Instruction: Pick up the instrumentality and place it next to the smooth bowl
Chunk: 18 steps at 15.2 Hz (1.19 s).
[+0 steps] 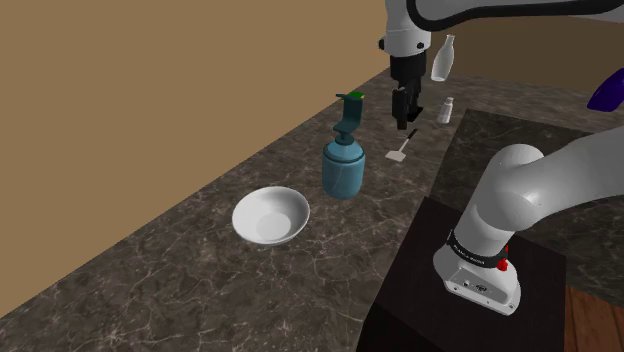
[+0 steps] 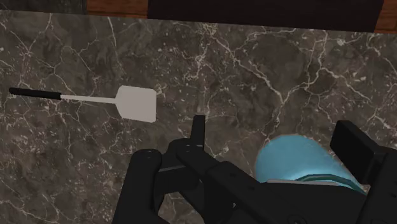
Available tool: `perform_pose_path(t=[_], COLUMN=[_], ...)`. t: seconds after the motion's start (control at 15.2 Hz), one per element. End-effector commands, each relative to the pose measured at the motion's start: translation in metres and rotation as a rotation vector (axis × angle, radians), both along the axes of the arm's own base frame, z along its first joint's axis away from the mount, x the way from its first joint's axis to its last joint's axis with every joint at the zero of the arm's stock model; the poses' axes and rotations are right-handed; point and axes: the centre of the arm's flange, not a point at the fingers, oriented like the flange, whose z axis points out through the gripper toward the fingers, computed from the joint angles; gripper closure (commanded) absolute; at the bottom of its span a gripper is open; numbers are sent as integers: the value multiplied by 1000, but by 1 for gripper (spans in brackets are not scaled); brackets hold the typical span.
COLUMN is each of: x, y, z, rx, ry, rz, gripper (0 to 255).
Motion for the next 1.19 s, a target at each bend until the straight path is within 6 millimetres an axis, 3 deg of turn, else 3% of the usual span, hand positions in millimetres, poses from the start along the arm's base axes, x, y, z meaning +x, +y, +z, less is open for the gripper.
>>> perform_pose_path(t=[0.0, 0.59, 1.12], x=[0, -37, -29], y=[0, -98, -189], z=[0, -51, -101], rx=[0, 49, 93], ry=[0, -9, -17], rz=[0, 475, 897], gripper=[0, 0, 0])
